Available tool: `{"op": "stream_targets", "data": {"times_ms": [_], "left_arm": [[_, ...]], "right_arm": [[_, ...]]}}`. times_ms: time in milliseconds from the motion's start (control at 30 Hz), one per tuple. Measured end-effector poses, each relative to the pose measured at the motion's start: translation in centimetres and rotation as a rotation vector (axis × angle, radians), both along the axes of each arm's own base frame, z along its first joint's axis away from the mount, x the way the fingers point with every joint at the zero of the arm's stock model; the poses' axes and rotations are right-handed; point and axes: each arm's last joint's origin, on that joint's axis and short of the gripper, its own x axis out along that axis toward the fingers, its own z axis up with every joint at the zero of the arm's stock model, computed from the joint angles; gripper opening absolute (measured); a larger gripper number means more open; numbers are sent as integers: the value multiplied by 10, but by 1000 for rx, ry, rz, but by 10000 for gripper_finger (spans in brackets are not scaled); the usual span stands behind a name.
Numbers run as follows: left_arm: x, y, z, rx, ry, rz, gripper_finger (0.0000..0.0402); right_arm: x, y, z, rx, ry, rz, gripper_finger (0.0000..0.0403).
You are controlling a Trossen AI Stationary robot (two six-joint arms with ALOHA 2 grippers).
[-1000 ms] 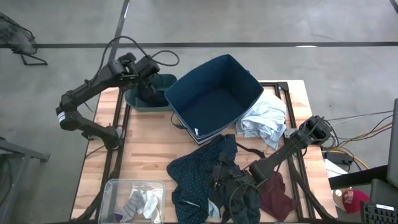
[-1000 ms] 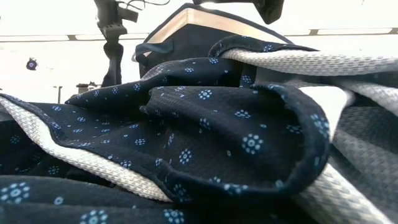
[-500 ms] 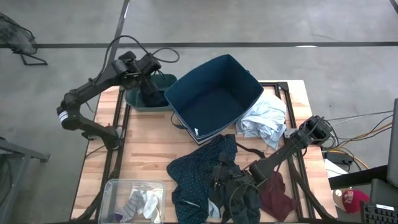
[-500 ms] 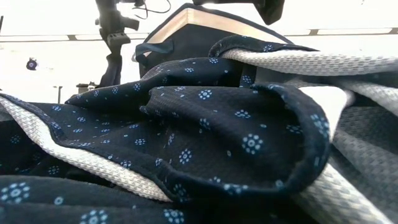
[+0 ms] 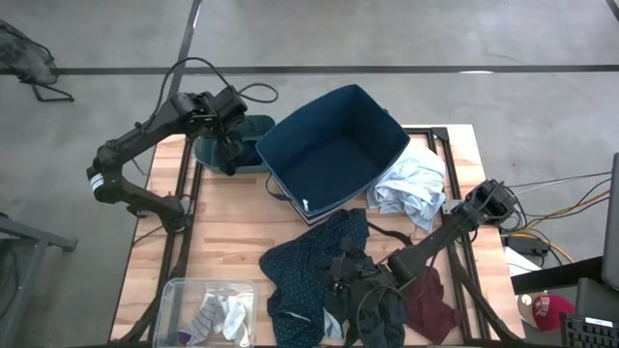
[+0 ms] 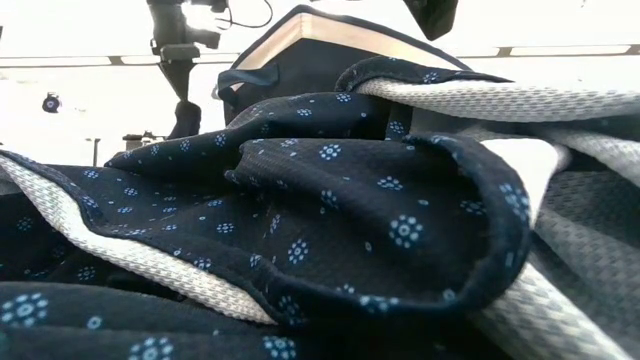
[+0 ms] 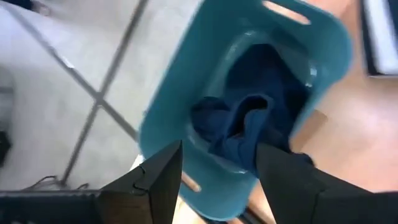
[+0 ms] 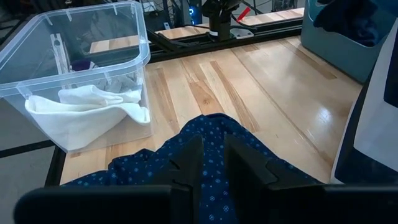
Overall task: Pick & Place Cloths
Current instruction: Put the dark blue underwear into the green bin, then put the gray underwear into the green bin
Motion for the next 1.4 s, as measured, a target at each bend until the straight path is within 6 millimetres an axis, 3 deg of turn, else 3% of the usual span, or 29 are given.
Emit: {"op": "stream_targets", "data": {"times_ms": [100, 267, 600, 800, 900, 1200, 1400], "left_arm": [[-2, 2, 1, 77, 56, 32, 207], [-8, 9, 10, 413, 222, 227, 207], [-2, 4, 3, 153, 51, 62, 207], [-8, -3, 6, 120, 13, -34, 204], [-18, -12, 14, 94, -88, -88, 204], [-55, -59, 42, -50, -674, -388, 204], [-67, -85, 31, -147, -951, -677, 203]], "right_arm": [[0, 0, 0, 0, 1, 0, 51], [0, 0, 0, -1, 1, 0, 43], [0, 0, -2, -3, 5, 0, 67], [0, 0, -3, -4, 7, 0, 87], [0, 0, -3, -5, 7, 0, 94], [0, 0, -3, -8, 9, 1, 107], [0, 0, -4, -9, 9, 1, 89]]}}
